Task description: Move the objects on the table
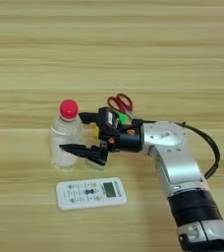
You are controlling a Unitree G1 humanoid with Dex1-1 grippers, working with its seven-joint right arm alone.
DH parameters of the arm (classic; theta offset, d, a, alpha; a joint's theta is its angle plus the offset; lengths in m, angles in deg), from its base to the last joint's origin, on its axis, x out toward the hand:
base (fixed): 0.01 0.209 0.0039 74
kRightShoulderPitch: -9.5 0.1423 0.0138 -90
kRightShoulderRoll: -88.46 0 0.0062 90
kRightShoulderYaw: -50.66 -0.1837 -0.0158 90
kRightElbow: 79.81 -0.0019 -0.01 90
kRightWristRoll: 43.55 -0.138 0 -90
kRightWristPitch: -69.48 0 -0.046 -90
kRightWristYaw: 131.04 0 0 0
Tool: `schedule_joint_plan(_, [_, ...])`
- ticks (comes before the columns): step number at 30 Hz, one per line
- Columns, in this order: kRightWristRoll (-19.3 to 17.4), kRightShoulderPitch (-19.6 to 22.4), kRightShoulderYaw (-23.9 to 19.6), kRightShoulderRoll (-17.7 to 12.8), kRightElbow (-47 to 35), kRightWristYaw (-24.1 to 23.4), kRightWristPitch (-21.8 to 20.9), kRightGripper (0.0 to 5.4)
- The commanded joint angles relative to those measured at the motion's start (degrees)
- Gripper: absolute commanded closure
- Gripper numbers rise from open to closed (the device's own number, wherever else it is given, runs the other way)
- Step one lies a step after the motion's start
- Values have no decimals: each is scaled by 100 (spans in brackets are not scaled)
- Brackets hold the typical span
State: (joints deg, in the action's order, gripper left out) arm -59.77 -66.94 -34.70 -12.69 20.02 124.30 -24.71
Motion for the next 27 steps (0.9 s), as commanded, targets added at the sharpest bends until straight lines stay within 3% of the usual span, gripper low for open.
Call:
schedule_joint_plan(1, [-271, 579, -194, 82, -417, -373, 121, 216])
schedule_joint_plan(8, [-231, 999, -295, 420, -443, -988, 353, 226])
schedule_joint_plan(12, [-5, 1316, -217, 654, -258, -1472, 439, 226])
schedule_joint_plan(20, [1056, 2395, 51, 1369, 1585, -2951, 256, 228])
schedule_joint_plan(27, [1406, 3136, -79, 1633, 3172, -3845, -377, 229])
